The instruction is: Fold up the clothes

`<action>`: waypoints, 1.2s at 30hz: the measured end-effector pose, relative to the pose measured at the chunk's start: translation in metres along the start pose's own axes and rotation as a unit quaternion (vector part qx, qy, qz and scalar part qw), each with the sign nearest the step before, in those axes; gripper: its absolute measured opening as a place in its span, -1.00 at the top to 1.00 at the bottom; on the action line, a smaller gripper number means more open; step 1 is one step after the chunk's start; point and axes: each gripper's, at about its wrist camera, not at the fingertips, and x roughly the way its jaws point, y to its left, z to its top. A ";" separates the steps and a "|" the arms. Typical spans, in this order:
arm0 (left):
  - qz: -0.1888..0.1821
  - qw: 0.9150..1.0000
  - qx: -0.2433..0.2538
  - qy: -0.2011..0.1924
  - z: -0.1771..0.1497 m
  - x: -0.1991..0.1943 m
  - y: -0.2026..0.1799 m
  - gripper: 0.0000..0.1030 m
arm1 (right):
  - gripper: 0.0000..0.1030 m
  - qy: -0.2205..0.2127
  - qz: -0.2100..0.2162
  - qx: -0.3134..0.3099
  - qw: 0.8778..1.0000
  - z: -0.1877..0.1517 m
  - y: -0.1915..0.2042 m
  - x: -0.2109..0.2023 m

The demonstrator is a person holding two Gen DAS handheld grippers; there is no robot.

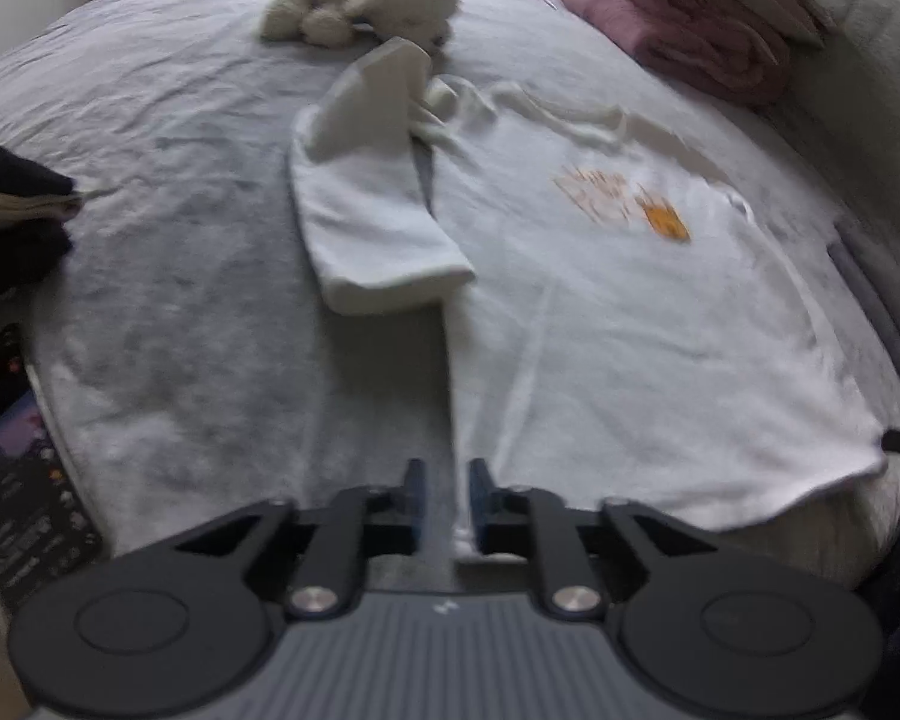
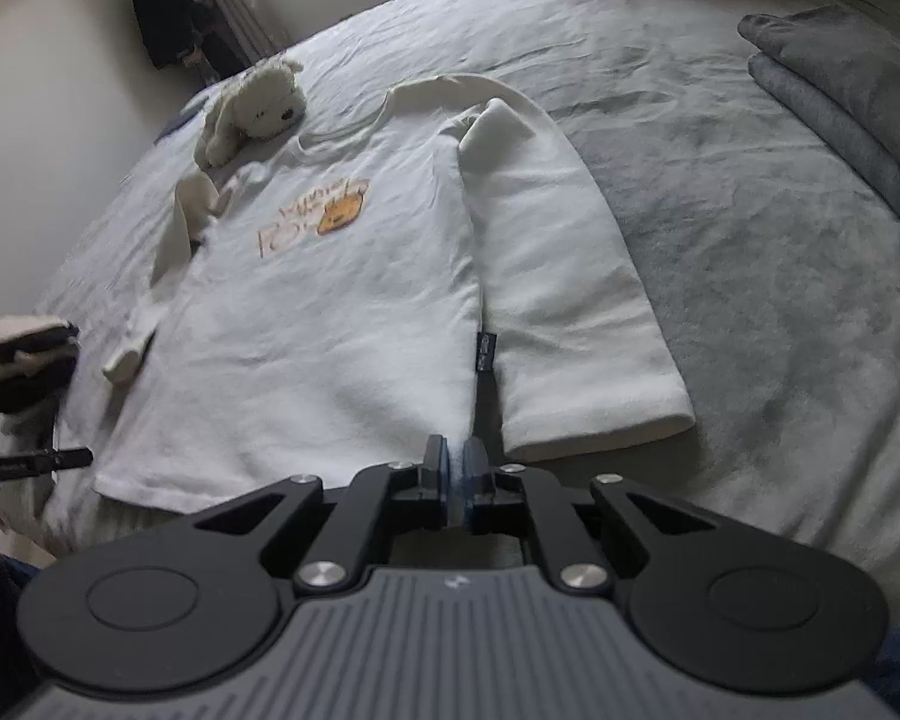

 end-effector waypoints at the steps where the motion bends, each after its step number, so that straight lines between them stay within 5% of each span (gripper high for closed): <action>1: 0.003 1.000 -0.003 -0.006 0.002 -0.003 0.002 0.55 | 0.85 -0.008 -0.001 0.005 1.000 0.002 -0.004 -0.004; 5: -0.003 1.000 -0.008 -0.017 0.013 -0.005 0.000 0.54 | 0.70 -0.032 -0.029 0.013 0.999 0.012 -0.011 -0.014; 9: -0.016 0.999 0.007 -0.030 0.025 0.000 -0.015 0.46 | 0.65 0.004 -0.052 -0.009 0.999 0.024 -0.020 -0.003; 12: -0.010 0.999 0.029 -0.041 0.033 0.007 -0.028 0.32 | 0.15 0.024 -0.068 -0.034 0.997 0.034 -0.021 0.008; 18: 0.021 0.994 0.104 -0.038 0.046 0.031 -0.046 -0.22 | 0.14 0.067 -0.087 -0.081 0.991 0.047 -0.030 0.033; 21: 0.049 0.988 0.139 -0.034 0.048 0.047 -0.049 -0.29 | 0.14 0.091 -0.108 -0.077 0.987 0.054 -0.043 0.052; 23: 0.064 0.986 0.150 -0.029 0.049 0.057 -0.047 -0.32 | 0.26 0.098 -0.090 -0.080 0.988 0.054 -0.040 0.056; 25: 0.080 0.983 0.160 -0.025 0.049 0.066 -0.043 -0.30 | 0.89 0.102 -0.079 -0.088 0.988 0.053 -0.036 0.059; 26: 0.092 0.981 0.167 -0.024 0.050 0.070 -0.042 -0.29 | 0.89 0.101 -0.085 -0.097 0.987 0.053 -0.034 0.059; 27: 0.104 0.979 0.173 -0.023 0.050 0.074 -0.040 -0.06 | 0.90 0.099 -0.088 -0.106 0.986 0.054 -0.033 0.059; 28: 0.114 0.977 0.177 -0.023 0.050 0.076 -0.037 0.52 | 0.91 0.091 -0.097 -0.117 0.984 0.056 -0.031 0.057; 30: 0.123 0.978 0.165 -0.023 0.055 0.072 -0.026 0.97 | 0.92 0.063 -0.134 -0.147 0.978 0.062 -0.029 0.049; 36: 0.147 0.981 0.103 -0.072 0.090 0.035 0.020 0.98 | 0.93 -0.034 -0.245 -0.201 0.948 0.098 -0.037 0.009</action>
